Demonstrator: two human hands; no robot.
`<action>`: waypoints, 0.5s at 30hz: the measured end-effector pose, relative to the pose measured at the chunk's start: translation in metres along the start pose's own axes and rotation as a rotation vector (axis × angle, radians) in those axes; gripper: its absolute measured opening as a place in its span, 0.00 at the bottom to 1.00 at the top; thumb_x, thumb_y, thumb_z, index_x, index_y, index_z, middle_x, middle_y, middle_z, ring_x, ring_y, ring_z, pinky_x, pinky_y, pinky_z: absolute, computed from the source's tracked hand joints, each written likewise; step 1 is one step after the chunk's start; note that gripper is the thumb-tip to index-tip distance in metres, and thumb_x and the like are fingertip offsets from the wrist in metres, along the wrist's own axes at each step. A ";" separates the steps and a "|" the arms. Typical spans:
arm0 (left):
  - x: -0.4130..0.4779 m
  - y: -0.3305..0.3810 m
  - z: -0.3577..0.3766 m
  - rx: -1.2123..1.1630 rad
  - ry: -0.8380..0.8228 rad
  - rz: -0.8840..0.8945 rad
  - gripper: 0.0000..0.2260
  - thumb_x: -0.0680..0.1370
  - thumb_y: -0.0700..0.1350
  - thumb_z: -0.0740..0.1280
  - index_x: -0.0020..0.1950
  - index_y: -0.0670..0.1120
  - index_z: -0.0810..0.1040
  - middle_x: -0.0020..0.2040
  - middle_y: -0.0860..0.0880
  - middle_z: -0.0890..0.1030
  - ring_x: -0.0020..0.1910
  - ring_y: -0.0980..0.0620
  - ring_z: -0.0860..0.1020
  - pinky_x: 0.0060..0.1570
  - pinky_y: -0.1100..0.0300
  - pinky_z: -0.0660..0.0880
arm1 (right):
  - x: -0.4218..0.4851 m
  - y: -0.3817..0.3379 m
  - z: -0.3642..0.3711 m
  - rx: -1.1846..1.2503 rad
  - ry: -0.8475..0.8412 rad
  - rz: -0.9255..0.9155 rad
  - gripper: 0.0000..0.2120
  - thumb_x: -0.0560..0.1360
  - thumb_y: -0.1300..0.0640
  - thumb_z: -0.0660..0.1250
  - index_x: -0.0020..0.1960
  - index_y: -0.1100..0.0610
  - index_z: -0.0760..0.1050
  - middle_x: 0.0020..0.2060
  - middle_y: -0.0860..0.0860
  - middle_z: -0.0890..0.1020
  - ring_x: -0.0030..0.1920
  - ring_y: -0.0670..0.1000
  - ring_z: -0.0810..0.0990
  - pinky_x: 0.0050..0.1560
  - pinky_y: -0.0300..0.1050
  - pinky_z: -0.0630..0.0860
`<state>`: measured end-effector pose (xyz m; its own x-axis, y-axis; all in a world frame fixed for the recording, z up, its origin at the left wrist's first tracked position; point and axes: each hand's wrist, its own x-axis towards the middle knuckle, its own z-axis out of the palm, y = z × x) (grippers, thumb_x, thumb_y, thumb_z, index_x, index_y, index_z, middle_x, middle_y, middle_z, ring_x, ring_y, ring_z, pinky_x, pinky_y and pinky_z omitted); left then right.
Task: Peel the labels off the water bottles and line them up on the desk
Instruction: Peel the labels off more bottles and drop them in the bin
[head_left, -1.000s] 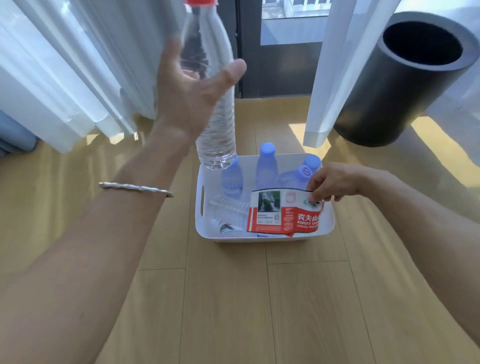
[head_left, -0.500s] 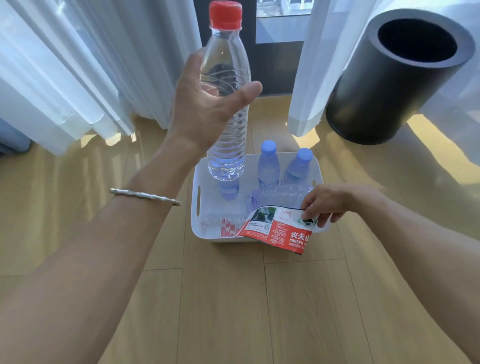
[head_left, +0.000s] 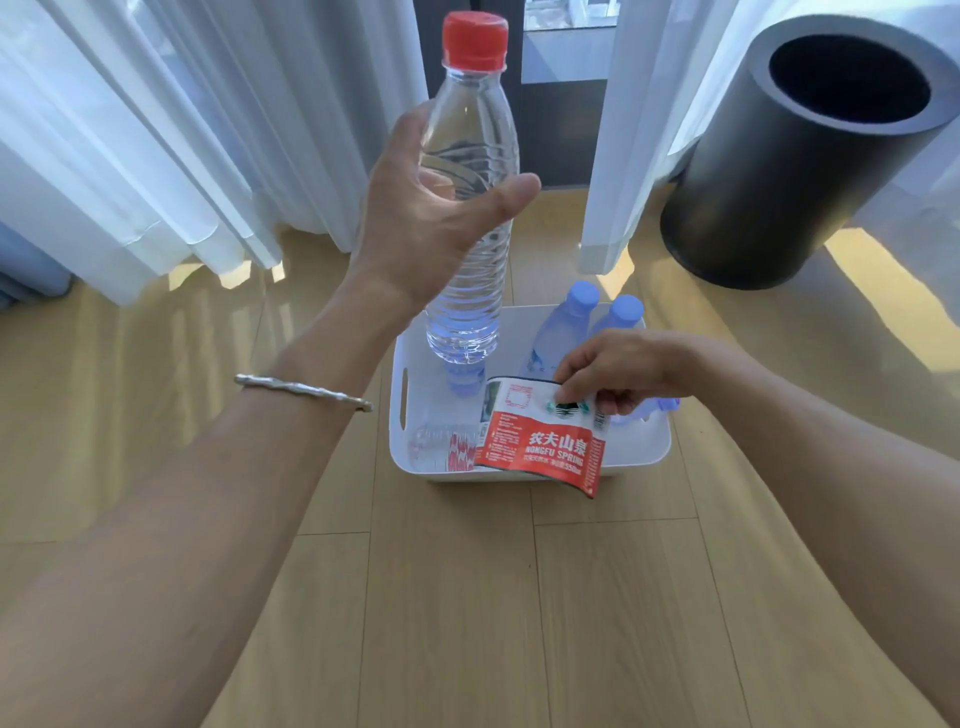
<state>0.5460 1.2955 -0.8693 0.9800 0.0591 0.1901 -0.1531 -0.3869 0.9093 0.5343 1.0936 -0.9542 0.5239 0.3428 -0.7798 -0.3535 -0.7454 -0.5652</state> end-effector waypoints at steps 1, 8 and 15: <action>0.000 -0.001 0.000 0.013 0.002 0.000 0.29 0.68 0.55 0.77 0.65 0.50 0.72 0.41 0.59 0.77 0.44 0.61 0.77 0.44 0.69 0.74 | 0.002 -0.002 0.001 -0.033 0.022 -0.002 0.02 0.77 0.55 0.68 0.48 0.52 0.80 0.38 0.51 0.83 0.29 0.45 0.73 0.30 0.36 0.70; 0.001 -0.009 -0.003 0.036 0.015 -0.037 0.31 0.64 0.60 0.76 0.64 0.53 0.72 0.45 0.55 0.77 0.50 0.52 0.79 0.51 0.56 0.78 | 0.003 -0.001 -0.009 -0.556 0.307 0.208 0.08 0.75 0.57 0.65 0.54 0.52 0.78 0.39 0.49 0.79 0.39 0.49 0.78 0.40 0.41 0.75; 0.000 -0.013 0.000 0.030 0.006 -0.048 0.33 0.64 0.61 0.75 0.65 0.53 0.71 0.51 0.51 0.78 0.52 0.53 0.78 0.53 0.56 0.77 | 0.011 -0.011 -0.013 -0.592 0.384 0.391 0.12 0.72 0.52 0.71 0.51 0.58 0.75 0.36 0.52 0.79 0.38 0.51 0.80 0.48 0.47 0.78</action>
<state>0.5480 1.3003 -0.8808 0.9853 0.0833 0.1490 -0.1023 -0.4110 0.9059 0.5544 1.0980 -0.9529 0.7147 -0.1458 -0.6840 -0.1534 -0.9869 0.0501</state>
